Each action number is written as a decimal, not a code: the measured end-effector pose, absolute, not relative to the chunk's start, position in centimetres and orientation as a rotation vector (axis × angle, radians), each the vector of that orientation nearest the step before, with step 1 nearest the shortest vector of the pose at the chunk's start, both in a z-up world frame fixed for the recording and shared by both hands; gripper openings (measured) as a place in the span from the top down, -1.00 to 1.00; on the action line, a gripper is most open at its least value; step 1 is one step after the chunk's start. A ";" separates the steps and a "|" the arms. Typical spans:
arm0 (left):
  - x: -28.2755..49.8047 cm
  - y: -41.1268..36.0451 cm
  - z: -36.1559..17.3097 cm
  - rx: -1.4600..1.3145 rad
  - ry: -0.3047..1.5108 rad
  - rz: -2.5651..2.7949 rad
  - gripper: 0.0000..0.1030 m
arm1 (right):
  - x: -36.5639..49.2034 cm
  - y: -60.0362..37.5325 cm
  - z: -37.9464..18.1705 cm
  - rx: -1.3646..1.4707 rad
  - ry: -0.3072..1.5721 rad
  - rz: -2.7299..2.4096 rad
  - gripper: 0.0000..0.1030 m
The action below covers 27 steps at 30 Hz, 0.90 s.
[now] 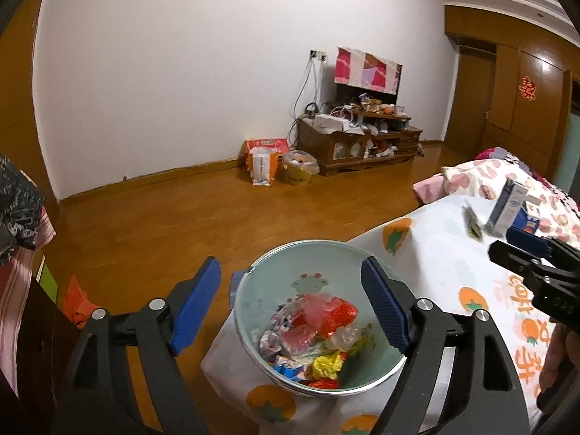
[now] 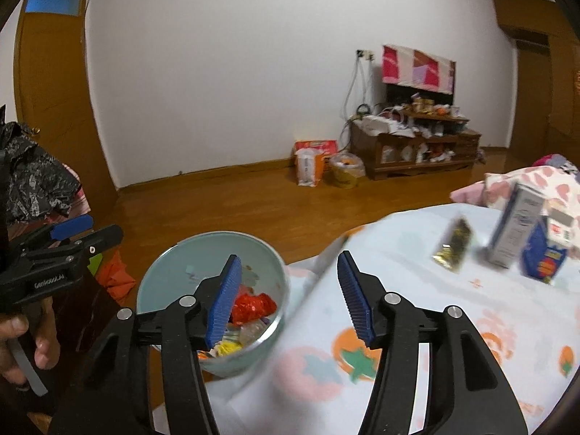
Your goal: Collect trash
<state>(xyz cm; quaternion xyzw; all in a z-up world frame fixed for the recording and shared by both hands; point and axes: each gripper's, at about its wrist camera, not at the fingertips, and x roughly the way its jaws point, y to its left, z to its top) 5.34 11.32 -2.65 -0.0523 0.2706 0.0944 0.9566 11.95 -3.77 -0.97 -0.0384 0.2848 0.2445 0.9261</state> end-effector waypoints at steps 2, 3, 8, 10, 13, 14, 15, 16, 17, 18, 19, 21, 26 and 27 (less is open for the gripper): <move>4.9 10.7 -2.0 -0.098 0.531 0.184 -0.63 | 11.1 -4.9 -0.4 -0.071 0.568 0.486 -0.13; 4.8 10.5 -1.7 -0.096 0.524 0.181 -0.64 | 10.7 -5.3 -0.2 -0.069 0.560 0.478 -0.14; 3.6 9.4 -0.3 -0.079 0.488 0.169 -0.77 | 9.3 -7.1 1.0 -0.053 0.526 0.451 -0.16; 3.4 8.9 0.1 -0.071 0.480 0.166 -0.78 | 8.9 -7.6 1.3 -0.048 0.515 0.443 -0.16; 3.2 8.7 0.3 -0.066 0.474 0.163 -0.81 | 8.5 -8.0 1.7 -0.043 0.504 0.435 -0.18; 3.1 8.6 0.4 -0.062 0.471 0.166 -0.84 | 8.4 -8.1 1.9 -0.042 0.500 0.432 -0.20; 3.0 8.6 0.5 -0.059 0.468 0.167 -0.86 | 8.2 -8.3 2.0 -0.042 0.496 0.428 -0.20; 2.9 8.5 0.6 -0.059 0.465 0.166 -0.87 | 8.1 -8.5 2.0 -0.041 0.494 0.426 -0.20; 2.9 8.5 0.5 -0.060 0.465 0.165 -0.87 | 7.9 -8.6 2.1 -0.039 0.492 0.423 -0.21; 2.8 8.6 0.4 -0.060 0.466 0.164 -0.87 | 7.8 -8.7 2.1 -0.038 0.491 0.421 -0.21; 2.8 8.5 0.4 -0.060 0.467 0.164 -0.87 | 7.8 -8.8 2.1 -0.039 0.491 0.417 -0.21; 2.8 8.6 0.4 -0.060 0.466 0.164 -0.87 | 7.6 -8.9 2.1 -0.036 0.490 0.413 -0.24; 2.7 8.5 0.4 -0.062 0.467 0.163 -0.87 | 7.4 -9.0 2.3 -0.033 0.486 0.406 -0.26; 2.7 8.5 0.3 -0.060 0.467 0.164 -0.87 | 7.3 -9.0 2.3 -0.033 0.484 0.404 -0.26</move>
